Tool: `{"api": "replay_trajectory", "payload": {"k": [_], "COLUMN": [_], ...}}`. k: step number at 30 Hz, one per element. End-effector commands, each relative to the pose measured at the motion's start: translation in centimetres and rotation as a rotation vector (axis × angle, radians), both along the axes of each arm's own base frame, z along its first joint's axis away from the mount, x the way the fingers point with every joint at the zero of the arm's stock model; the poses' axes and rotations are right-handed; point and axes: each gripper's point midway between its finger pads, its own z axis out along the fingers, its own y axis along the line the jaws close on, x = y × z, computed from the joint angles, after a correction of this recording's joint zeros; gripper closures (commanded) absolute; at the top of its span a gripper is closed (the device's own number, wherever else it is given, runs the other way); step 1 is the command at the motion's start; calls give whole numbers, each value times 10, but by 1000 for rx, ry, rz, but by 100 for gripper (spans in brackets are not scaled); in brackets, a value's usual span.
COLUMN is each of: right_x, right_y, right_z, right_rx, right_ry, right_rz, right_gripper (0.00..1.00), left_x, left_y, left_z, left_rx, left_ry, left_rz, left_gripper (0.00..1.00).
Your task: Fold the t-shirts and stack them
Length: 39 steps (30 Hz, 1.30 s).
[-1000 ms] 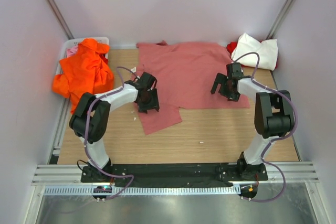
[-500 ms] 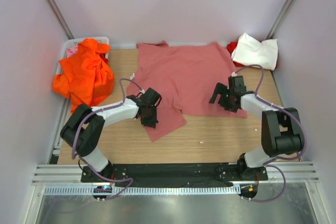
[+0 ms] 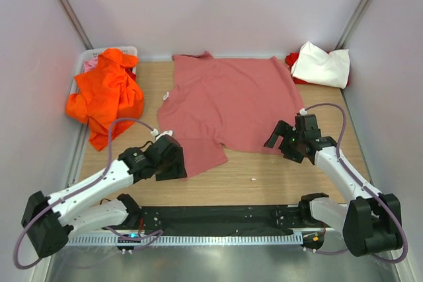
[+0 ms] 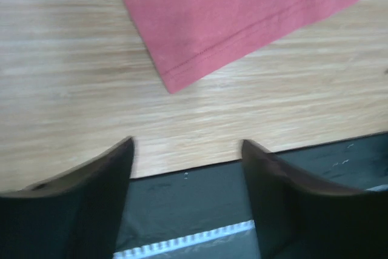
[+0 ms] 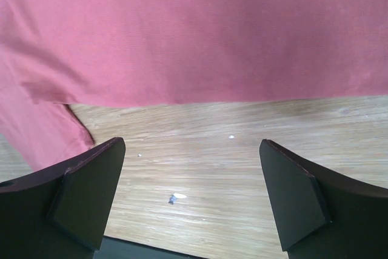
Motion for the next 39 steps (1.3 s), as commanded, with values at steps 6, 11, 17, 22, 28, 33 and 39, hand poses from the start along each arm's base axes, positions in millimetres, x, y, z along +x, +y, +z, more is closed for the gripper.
{"api": "replay_trajectory", "payload": {"k": [6, 11, 17, 22, 28, 33, 39], "right_x": [12, 16, 17, 23, 27, 10, -8], "right_y": [1, -5, -8, -15, -62, -112, -138], "right_z": [37, 48, 56, 57, 48, 31, -12], "right_rx": [-12, -47, -66, -89, -153, -151, -54], "right_ry": [-57, -88, -107, -137, -105, -48, 54], "right_rz": [-9, -4, 2, -49, -277, -527, -720], "right_gripper": [0, 0, 0, 0, 0, 0, 1], "left_x": [16, 20, 30, 26, 19, 22, 35], "left_y": [19, -10, -20, -32, -38, -36, -34], "left_z": [-5, -35, -48, -66, -74, -53, -30], "left_rx": [111, 69, 74, 53, 18, 4, 11], "left_ry": [-42, 40, 43, 98, 126, 77, -10], "left_rz": [136, 114, 116, 82, 57, 35, -6], "left_gripper": [13, 18, 30, 51, 83, 100, 100]}}
